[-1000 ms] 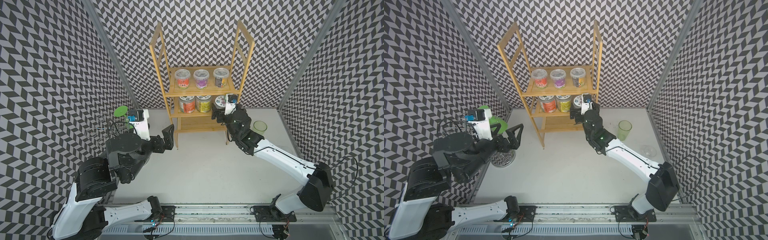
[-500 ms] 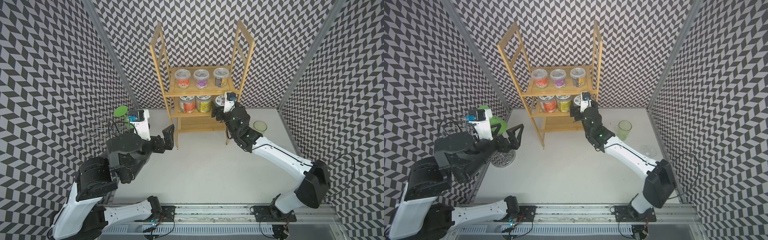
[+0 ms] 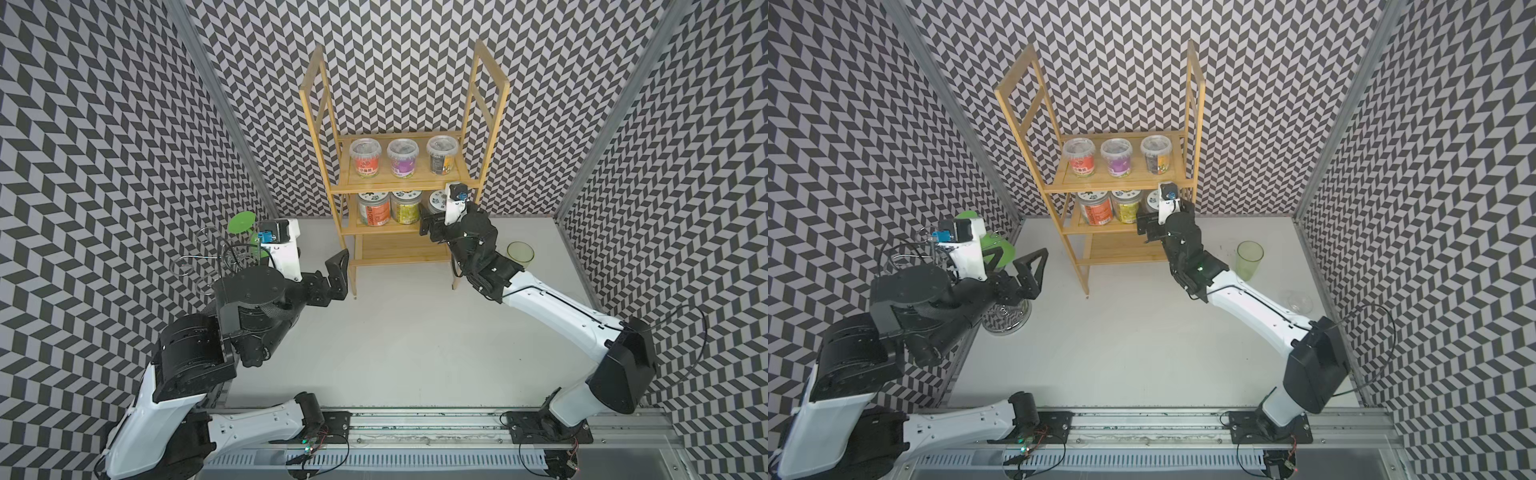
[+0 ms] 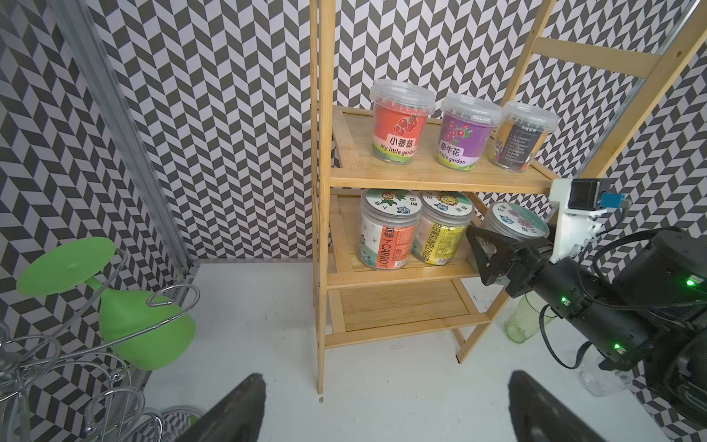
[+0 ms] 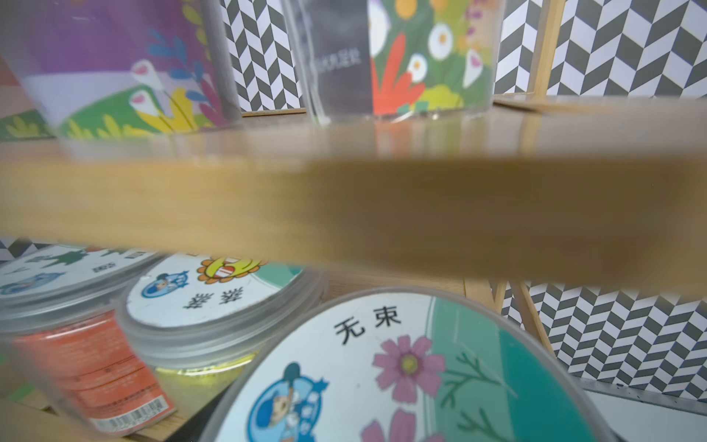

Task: Place the seed container on the shelf
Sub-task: Place the seed jar on the shelf.

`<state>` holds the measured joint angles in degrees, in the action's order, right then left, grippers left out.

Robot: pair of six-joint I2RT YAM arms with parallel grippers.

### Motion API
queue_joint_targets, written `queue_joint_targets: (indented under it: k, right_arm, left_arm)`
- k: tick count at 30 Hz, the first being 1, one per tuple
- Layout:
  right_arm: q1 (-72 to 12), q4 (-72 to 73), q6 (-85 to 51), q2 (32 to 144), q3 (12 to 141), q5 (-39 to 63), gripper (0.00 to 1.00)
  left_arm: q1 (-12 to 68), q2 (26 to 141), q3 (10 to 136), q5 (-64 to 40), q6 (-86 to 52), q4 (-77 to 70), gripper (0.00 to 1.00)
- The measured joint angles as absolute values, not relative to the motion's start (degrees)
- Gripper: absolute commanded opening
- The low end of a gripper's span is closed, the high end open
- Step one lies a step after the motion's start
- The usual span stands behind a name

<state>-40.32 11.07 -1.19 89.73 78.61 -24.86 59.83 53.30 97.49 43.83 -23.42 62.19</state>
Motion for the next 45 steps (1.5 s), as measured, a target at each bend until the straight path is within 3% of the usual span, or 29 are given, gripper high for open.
queue_joint_targets:
  k: [42,45]
  right_arm:
    - [-40.3,2.9,-2.8,80.9,73.8,-21.2,1.0]
    - [-40.3,2.9,-2.7,80.9,73.7,-20.9,0.93]
  left_arm:
    - [59.9,53.3,97.2,43.2,-23.4,62.2,0.99]
    - [59.9,53.3,97.2,43.2,-23.4,62.2,1.0]
